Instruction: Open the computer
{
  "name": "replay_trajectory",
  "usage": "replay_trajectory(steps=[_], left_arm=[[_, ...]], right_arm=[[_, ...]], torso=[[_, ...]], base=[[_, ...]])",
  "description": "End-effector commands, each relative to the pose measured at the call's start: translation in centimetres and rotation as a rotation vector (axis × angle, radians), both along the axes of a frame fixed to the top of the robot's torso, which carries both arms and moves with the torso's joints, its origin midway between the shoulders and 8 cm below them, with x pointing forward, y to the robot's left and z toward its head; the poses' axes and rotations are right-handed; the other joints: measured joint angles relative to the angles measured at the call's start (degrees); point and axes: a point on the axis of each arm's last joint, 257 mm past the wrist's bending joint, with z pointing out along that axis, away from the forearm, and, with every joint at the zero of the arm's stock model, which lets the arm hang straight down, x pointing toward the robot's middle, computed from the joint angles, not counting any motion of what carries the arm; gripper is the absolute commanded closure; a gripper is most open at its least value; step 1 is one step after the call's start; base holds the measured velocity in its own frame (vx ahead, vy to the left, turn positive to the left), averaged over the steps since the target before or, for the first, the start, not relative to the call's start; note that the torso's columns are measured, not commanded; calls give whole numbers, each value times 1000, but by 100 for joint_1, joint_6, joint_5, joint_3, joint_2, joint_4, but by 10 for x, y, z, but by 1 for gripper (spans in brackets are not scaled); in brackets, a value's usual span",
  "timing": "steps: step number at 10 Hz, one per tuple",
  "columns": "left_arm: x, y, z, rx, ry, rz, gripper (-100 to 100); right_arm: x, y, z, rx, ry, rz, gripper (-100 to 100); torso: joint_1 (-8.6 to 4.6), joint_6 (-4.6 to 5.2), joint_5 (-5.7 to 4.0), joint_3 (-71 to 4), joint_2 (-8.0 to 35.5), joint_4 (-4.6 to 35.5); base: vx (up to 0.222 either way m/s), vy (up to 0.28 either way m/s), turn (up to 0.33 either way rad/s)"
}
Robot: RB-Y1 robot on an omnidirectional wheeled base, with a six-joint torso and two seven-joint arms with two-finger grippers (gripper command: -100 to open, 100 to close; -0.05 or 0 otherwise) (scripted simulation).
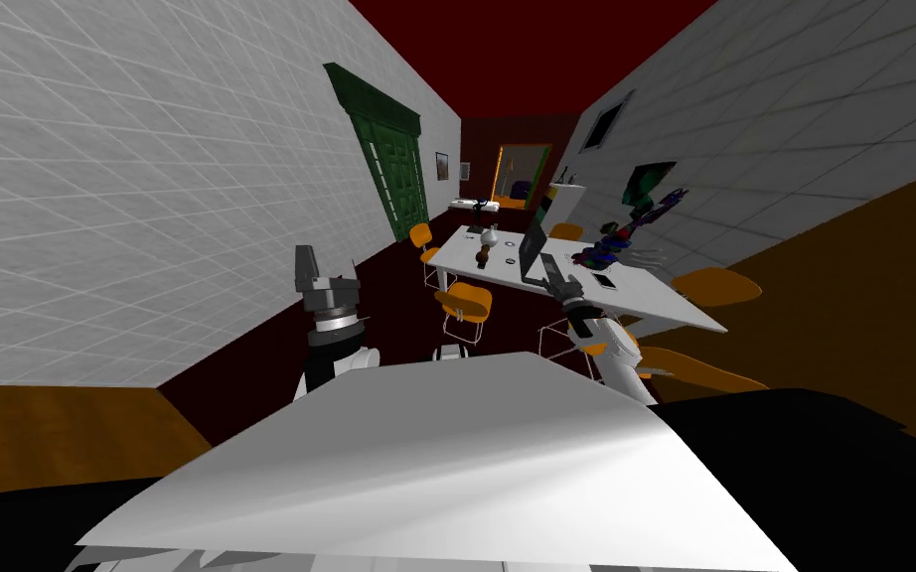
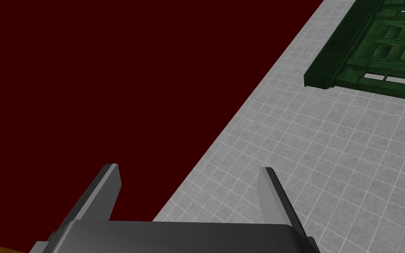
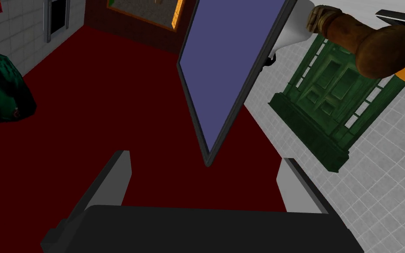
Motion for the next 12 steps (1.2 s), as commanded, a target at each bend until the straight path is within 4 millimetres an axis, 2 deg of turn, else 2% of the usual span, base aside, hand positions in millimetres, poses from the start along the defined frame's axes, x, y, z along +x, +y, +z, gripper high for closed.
replay_trajectory(steps=[1,5,10,11,12], left_arm=[[0,0,0,0,0,0,0],[0,0,0,0,0,0,0],[0,0,0,0,0,0,0],[0,0,0,0,0,0,0],[0,0,0,0,0,0,0]], right_arm=[[2,-26,-2,-73,36,-63,-100],[-3,-95,-1,-215,116,-205,-100],[-17,-161,8,-341,195,-351,-100],[-22,-180,14,-378,217,-393,-100],[-22,-180,14,-378,217,-393,-100]], torso=[[6,-1,1,0,-2,0],[7,1,2,-2,-4,-1],[-7,2,-2,3,3,1],[-6,3,-2,1,1,0],[-2,-1,0,-2,-4,-1]], base=[[22,71,40],[29,77,173],[33,79,156],[38,69,193],[38,51,82]])
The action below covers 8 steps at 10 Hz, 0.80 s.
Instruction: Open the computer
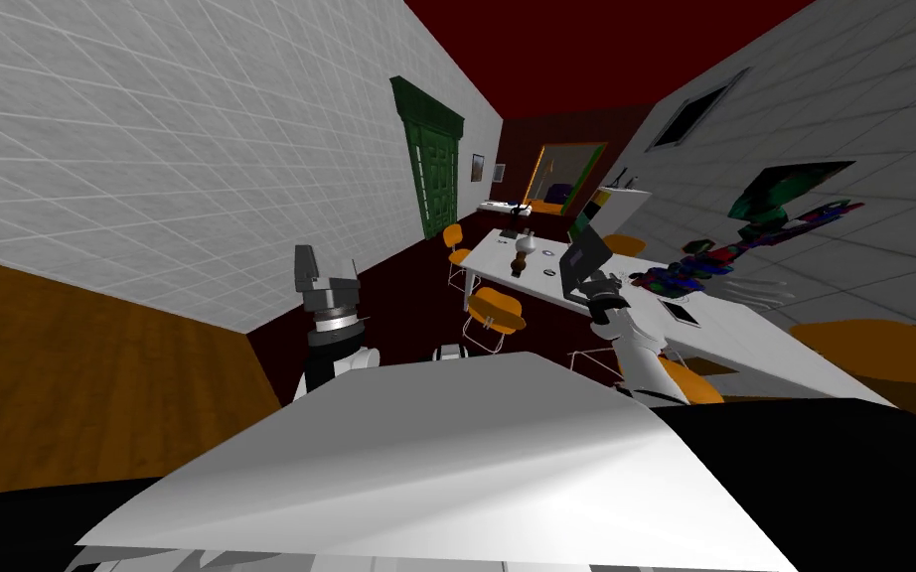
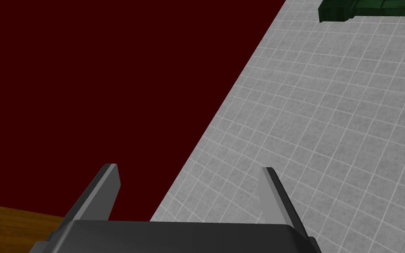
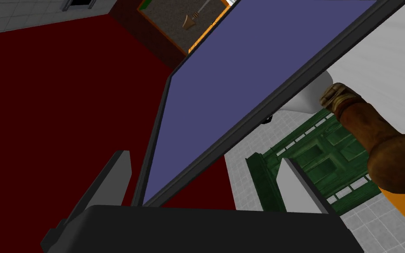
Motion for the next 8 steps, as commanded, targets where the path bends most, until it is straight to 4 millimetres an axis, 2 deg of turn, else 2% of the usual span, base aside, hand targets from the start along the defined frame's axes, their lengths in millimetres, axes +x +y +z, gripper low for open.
replay_trajectory(steps=[1,2,4,5,8], left_arm=[[0,0,0,0,0,0,0],[0,0,0,0,0,0,0],[0,0,0,0,0,0,0],[0,0,0,0,0,0,0],[0,0,0,0,0,0,0]], right_arm=[[-7,-23,11,-52,29,-57,-100],[-10,-31,14,-70,38,-75,-100],[-9,-27,14,-60,32,-65,-100],[-9,-27,14,-59,32,-64,100],[2,-24,11,102,-78,-60,100]], torso=[[-3,5,-1,1,2,0],[-3,2,0,2,4,1],[-8,5,-2,6,10,2],[-10,3,-3,7,11,3],[-25,18,-9,6,10,-3]], base=[[34,48,77],[32,49,100],[7,11,9],[0,0,0],[-67,-60,-5]])
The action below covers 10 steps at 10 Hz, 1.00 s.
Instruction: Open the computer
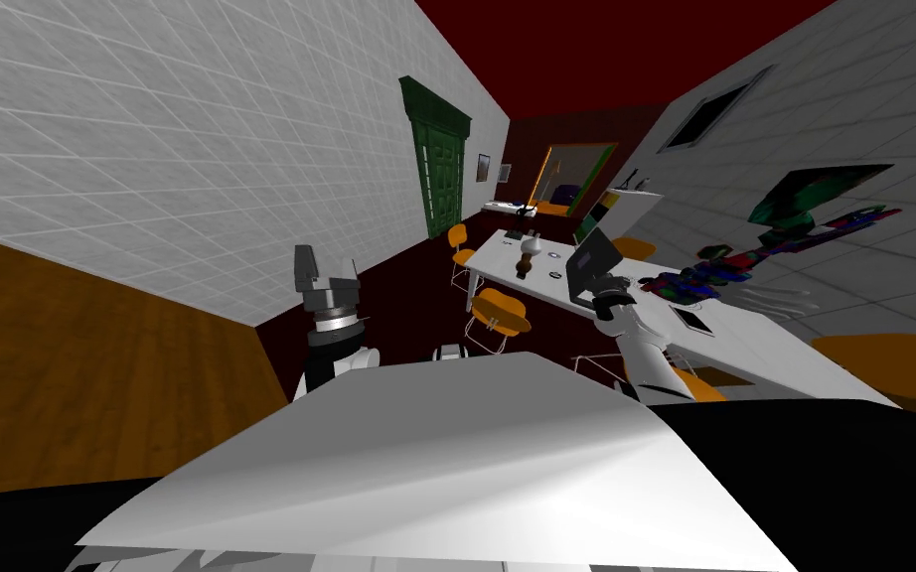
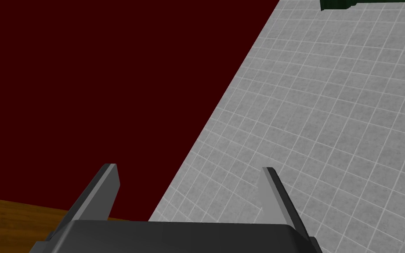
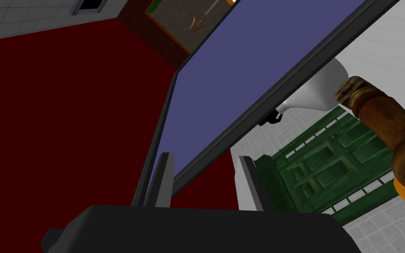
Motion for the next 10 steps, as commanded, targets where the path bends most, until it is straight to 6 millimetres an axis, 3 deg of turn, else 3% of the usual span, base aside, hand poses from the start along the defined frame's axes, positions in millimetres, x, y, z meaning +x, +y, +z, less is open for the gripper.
replay_trajectory(steps=[1,5,10], left_arm=[[0,0,0,0,0,0,0],[0,0,0,0,0,0,0],[0,0,0,0,0,0,0]], right_arm=[[7,1,-3,116,-81,0,100],[17,5,-2,216,-158,11,100],[34,37,-37,502,-336,49,100]], torso=[[-8,5,0,4,6,5],[-4,-3,-7,-8,-14,-4],[-45,16,-32,-8,-18,-15]], base=[[-86,-90,-20],[-68,-83,-14],[-19,-85,-80]])
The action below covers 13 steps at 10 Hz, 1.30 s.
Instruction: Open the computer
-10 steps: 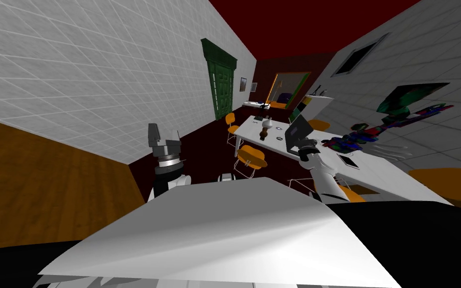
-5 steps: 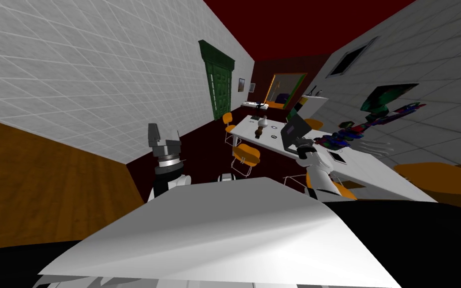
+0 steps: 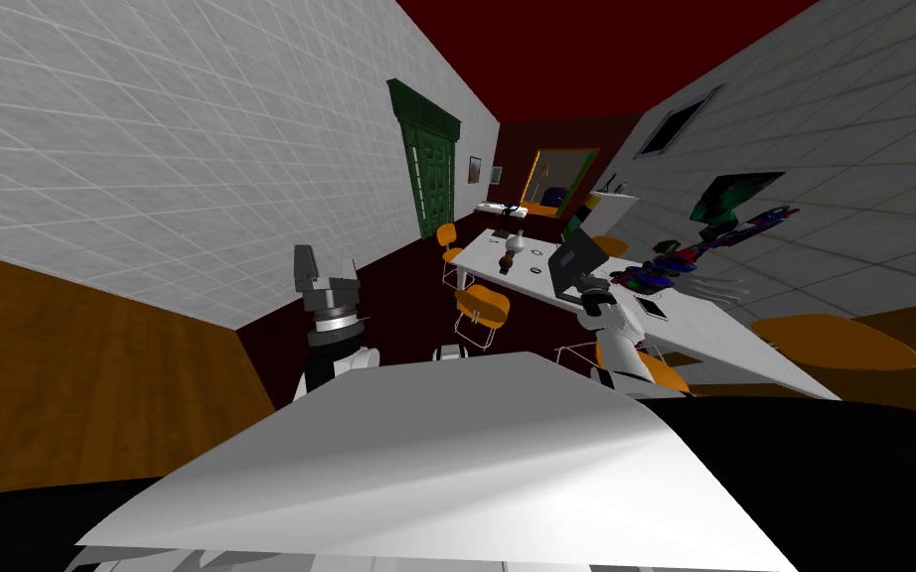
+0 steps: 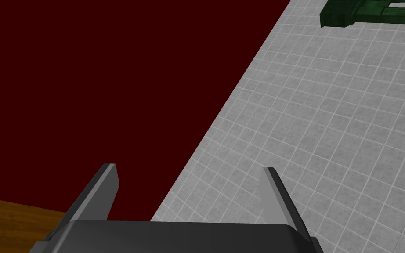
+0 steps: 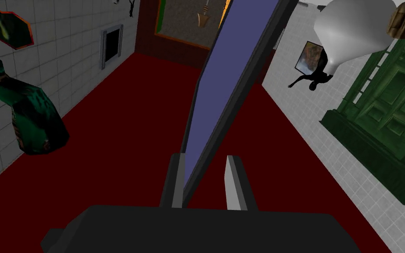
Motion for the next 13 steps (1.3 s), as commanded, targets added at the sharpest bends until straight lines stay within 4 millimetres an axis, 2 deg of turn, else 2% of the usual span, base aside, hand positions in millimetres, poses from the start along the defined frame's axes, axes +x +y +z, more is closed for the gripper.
replay_trajectory(steps=[1,2,3,5,9,13], left_arm=[[0,0,0,0,0,0,0],[0,0,0,0,0,0,0],[0,0,0,0,0,0,0],[0,0,0,0,0,0,0],[0,0,0,0,0,0,0],[0,0,0,0,0,0,0]], right_arm=[[4,12,-21,138,-73,7,100],[6,17,-25,172,-95,11,100],[9,18,-11,138,-97,24,100],[11,34,-34,254,-158,46,100],[11,45,-49,329,-193,56,100],[11,68,-79,476,-267,70,100]], torso=[[-19,1,-10,-3,-6,-5],[-22,1,-18,-8,-16,-13],[-12,9,-22,-9,-17,-20],[22,-19,-2,-15,-25,-15],[33,-51,-28,-21,-40,-37],[35,-66,-35,-25,-47,-43]], base=[[-17,-110,-64],[-12,-83,-44],[-8,-25,-4],[20,-77,-100],[11,-54,-51],[16,-56,-70]])
